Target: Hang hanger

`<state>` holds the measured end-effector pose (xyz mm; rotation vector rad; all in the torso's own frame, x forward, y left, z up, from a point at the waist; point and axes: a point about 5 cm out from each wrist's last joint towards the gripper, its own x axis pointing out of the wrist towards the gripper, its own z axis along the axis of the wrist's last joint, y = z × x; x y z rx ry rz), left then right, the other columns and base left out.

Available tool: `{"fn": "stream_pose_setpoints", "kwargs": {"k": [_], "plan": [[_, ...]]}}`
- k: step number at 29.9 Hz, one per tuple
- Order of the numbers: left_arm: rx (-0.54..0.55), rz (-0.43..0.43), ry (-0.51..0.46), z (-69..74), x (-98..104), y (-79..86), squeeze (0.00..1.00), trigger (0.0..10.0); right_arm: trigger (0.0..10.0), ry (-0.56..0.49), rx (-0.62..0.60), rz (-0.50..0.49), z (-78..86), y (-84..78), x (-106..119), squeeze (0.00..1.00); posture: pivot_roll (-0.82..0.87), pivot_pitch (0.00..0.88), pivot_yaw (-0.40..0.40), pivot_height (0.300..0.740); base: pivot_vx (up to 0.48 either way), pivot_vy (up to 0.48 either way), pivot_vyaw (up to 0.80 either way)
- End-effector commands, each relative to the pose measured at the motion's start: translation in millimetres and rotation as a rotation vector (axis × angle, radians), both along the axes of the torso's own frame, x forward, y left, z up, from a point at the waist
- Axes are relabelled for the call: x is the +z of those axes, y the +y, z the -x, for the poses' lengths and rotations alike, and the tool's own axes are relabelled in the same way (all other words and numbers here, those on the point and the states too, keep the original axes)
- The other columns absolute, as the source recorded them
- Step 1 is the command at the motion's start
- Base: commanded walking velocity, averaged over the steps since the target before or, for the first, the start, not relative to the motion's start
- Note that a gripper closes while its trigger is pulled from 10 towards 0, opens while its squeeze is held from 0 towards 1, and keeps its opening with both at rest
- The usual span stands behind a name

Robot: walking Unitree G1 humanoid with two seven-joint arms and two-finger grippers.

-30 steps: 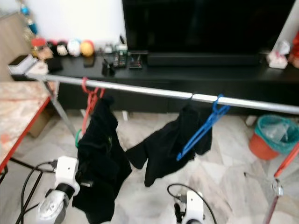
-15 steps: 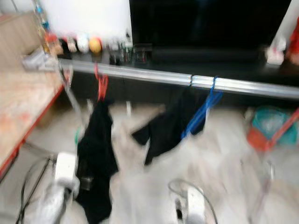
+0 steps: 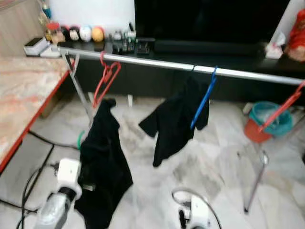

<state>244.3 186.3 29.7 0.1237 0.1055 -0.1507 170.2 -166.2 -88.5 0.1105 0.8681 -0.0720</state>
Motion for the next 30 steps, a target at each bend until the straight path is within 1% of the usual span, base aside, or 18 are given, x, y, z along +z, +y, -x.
{"fn": "stream_pose_setpoints", "kwargs": {"k": [1, 7, 10, 21, 30], "plan": [[0.006, 0.019, -0.035, -3.9, 5.6, -1.8, 0.00, 10.0, 10.0, 0.005, -0.012, 0.016, 1.6, -7.6, -0.1, 0.00, -0.02, 0.000, 0.005, 0.740, -0.285, 0.000, 0.00], [0.009, 0.021, -0.031, -3.6, 4.5, -1.0, 0.00, 10.0, 10.0, 0.010, -0.018, 0.021, 2.5, -8.3, -0.6, 0.00, -0.04, 0.000, 0.013, 0.740, -0.287, 0.000, 0.00], [0.010, 0.019, -0.030, -3.7, 4.2, 0.8, 0.00, 10.0, 10.0, 0.013, -0.016, 0.020, 3.0, -7.0, -1.0, 0.00, -0.04, 0.000, 0.018, 0.740, -0.294, 0.000, -0.65], [0.007, 0.011, -0.029, -3.4, 4.4, 3.4, 0.00, 10.0, 10.0, 0.001, -0.019, 0.019, 3.1, -4.5, -0.7, 0.00, -0.04, 0.000, 0.026, 0.740, -0.297, 0.000, 0.00], [0.008, 0.012, -0.030, -4.7, 4.9, 2.0, 0.00, 10.0, 10.0, 0.000, -0.018, 0.020, 2.0, -4.4, -0.3, 0.00, -0.04, 0.000, 0.024, 0.740, -0.308, 0.000, 0.00]]}}
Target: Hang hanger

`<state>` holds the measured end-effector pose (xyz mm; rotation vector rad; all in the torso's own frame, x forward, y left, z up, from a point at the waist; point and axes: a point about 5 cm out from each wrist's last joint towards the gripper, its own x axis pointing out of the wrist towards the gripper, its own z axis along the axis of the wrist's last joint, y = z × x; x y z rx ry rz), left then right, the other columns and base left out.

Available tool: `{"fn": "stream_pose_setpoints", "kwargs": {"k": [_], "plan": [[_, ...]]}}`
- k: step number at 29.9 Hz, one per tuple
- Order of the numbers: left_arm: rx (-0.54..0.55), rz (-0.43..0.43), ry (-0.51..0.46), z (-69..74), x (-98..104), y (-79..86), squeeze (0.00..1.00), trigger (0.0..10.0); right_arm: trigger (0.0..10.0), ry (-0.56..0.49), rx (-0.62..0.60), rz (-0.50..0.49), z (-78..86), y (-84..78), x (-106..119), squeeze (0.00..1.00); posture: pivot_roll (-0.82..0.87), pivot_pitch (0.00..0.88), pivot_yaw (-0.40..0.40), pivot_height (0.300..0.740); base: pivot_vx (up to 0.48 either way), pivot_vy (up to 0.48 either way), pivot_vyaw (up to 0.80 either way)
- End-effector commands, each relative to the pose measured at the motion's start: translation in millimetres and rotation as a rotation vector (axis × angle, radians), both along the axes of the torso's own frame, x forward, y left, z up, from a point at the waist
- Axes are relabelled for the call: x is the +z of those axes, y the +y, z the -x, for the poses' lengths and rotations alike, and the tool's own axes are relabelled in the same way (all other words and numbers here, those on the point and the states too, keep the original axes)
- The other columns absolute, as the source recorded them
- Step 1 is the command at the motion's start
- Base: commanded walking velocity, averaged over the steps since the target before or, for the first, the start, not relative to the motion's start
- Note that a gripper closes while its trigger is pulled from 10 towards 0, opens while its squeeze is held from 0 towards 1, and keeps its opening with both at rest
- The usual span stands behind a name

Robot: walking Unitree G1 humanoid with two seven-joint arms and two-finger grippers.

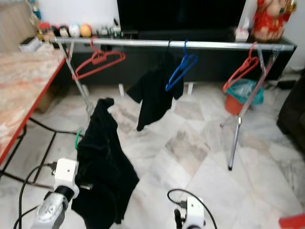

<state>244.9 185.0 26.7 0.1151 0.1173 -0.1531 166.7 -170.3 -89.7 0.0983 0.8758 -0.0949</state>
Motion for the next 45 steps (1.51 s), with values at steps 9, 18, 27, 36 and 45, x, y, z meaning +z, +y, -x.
{"fn": "stream_pose_setpoints", "kwargs": {"k": [9, 18, 27, 36, 45], "plan": [[0.011, 0.006, -0.044, -4.5, 8.2, 3.2, 0.00, 10.0, 10.0, -0.012, -0.003, 0.001, -2.2, -0.3, 1.2, 0.00, -0.04, 0.000, 0.025, 0.740, -0.320, 0.000, 0.00], [0.013, 0.009, -0.045, -4.1, 8.0, 3.2, 0.00, 10.0, 10.0, -0.009, 0.001, 0.002, -1.4, -0.4, 0.9, 0.00, -0.04, 0.000, 0.025, 0.740, -0.250, 0.000, 0.00], [0.014, 0.013, -0.035, -4.5, 6.9, 3.0, 0.00, 10.0, 10.0, -0.009, 0.006, 0.001, -1.0, 0.1, 0.7, 0.00, -0.04, 0.000, 0.024, 0.740, 0.000, 0.000, 0.00], [0.001, 0.010, -0.029, -3.4, 5.8, 2.5, 0.00, 10.0, 10.0, -0.005, 0.009, 0.000, 0.3, 0.7, 0.1, 0.00, -0.04, 0.000, 0.028, 0.740, 0.000, 0.000, 0.00], [-0.031, -0.003, -0.016, -2.8, 5.0, 1.5, 0.00, 10.0, 10.0, -0.004, 0.011, 0.000, 1.0, 1.4, -0.2, 0.00, -0.04, 0.000, 0.031, 0.740, 0.000, 0.000, 0.00]]}}
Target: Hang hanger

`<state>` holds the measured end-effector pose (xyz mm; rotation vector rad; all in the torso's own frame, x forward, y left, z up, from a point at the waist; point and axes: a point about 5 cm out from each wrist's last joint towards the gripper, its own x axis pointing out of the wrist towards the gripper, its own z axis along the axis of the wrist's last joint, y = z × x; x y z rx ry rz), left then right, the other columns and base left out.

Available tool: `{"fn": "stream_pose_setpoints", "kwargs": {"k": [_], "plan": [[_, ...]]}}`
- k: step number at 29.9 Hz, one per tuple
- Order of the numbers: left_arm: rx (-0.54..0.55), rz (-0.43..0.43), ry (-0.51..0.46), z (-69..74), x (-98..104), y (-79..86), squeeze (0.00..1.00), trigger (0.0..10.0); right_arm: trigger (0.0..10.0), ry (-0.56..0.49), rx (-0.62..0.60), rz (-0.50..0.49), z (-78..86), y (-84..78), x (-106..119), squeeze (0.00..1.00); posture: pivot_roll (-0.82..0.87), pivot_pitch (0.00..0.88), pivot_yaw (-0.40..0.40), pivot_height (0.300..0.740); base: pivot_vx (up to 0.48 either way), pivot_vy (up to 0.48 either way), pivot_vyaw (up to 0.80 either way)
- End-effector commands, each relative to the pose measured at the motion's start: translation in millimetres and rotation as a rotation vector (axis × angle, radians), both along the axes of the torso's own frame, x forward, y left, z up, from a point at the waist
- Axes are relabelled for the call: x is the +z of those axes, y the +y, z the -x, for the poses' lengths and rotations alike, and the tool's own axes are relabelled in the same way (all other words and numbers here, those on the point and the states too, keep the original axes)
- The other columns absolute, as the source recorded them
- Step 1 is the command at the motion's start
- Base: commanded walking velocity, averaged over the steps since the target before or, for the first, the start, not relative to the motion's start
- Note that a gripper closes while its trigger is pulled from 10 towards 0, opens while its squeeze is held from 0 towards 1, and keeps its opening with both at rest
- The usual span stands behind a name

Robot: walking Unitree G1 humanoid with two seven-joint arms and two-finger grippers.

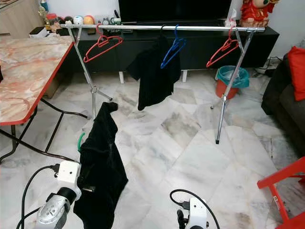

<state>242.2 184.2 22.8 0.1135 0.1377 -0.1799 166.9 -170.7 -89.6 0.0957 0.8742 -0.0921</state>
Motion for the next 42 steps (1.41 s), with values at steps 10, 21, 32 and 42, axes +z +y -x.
{"fn": "stream_pose_setpoints", "kwargs": {"k": [10, 21, 32, 42], "plan": [[-0.040, -0.025, -0.030, -5.8, 9.8, 3.0, 0.00, 10.0, 10.0, -0.008, 0.012, -0.004, 1.0, 2.2, -0.1, 0.00, -0.04, 0.000, 0.033, 0.740, 0.000, 0.000, 0.00], [-0.052, -0.018, -0.022, -5.0, 8.8, 0.4, 0.00, 10.0, 10.0, -0.008, 0.010, -0.004, 0.8, 2.2, -0.1, 0.00, -0.04, 0.000, 0.032, 0.740, 0.000, 0.000, 0.00], [-0.051, -0.011, -0.018, -4.2, 7.8, -1.7, 0.00, 10.0, 10.0, -0.008, 0.012, -0.002, 0.3, 1.0, 0.2, 0.00, -0.04, 0.000, 0.028, 0.740, 0.000, 0.000, 0.00], [-0.053, -0.009, -0.015, -3.7, 7.6, -2.1, 0.00, 10.0, 10.0, -0.008, 0.011, -0.002, 0.5, 1.0, 0.1, 0.00, -0.04, 0.000, 0.026, 0.740, 0.000, 0.000, 0.00]]}}
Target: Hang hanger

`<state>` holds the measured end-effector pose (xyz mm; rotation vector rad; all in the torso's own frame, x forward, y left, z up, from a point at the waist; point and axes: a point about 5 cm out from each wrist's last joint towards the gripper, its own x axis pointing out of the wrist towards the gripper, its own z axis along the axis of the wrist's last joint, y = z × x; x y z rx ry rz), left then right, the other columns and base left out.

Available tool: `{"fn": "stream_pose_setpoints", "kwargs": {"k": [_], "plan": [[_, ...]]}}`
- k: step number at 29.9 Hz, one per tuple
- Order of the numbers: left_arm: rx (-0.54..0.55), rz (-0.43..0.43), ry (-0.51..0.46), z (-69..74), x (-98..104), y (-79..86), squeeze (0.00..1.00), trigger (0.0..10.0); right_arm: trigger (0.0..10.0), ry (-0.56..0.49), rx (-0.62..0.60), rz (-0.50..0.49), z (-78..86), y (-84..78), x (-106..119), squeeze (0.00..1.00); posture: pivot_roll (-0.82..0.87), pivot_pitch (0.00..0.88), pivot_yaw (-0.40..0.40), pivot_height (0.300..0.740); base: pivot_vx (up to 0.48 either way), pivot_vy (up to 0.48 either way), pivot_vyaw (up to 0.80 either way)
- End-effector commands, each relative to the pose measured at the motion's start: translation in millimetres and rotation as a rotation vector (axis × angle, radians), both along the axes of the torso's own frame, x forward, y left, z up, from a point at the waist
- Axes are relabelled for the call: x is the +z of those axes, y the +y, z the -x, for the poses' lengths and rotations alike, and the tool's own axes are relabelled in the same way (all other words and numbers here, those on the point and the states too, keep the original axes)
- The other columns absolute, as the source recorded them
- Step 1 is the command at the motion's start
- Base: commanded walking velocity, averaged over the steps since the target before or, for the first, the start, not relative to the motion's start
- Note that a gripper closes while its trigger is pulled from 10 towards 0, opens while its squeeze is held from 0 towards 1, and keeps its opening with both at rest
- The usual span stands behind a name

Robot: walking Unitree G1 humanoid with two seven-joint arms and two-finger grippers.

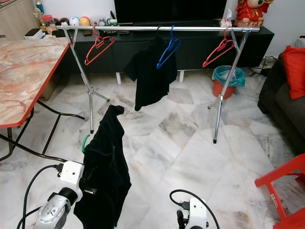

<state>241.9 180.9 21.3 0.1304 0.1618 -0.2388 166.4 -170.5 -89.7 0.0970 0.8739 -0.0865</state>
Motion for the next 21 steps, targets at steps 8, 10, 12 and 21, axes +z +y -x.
{"fn": "stream_pose_setpoints", "kwargs": {"k": [8, 10, 12, 21], "plan": [[0.006, 0.009, -0.040, -3.9, 8.9, 0.7, 0.00, 10.0, 10.0, -0.008, 0.007, 0.002, 0.0, 0.6, 0.3, 0.00, -0.04, 0.000, 0.025, 0.740, 0.000, 0.000, 0.00], [0.006, 0.009, -0.041, -3.9, 8.9, 0.5, 0.00, 10.0, 10.0, -0.008, 0.007, 0.003, -0.1, 0.4, 0.3, 0.00, -0.04, 0.000, 0.025, 0.740, 0.000, 0.000, 0.00], [0.006, 0.010, -0.041, -4.1, 9.1, 0.1, 0.00, 10.0, 10.0, -0.008, 0.007, 0.004, -0.2, -0.1, 0.5, 0.00, -0.04, 0.000, 0.024, 0.740, 0.000, 0.000, 0.00], [0.007, 0.009, -0.042, -4.8, 9.5, 0.7, 0.00, 10.0, 10.0, -0.012, 0.010, 0.003, -1.1, 0.2, 0.9, 0.00, -0.04, 0.000, 0.025, 0.740, 0.000, 0.000, 0.00]]}}
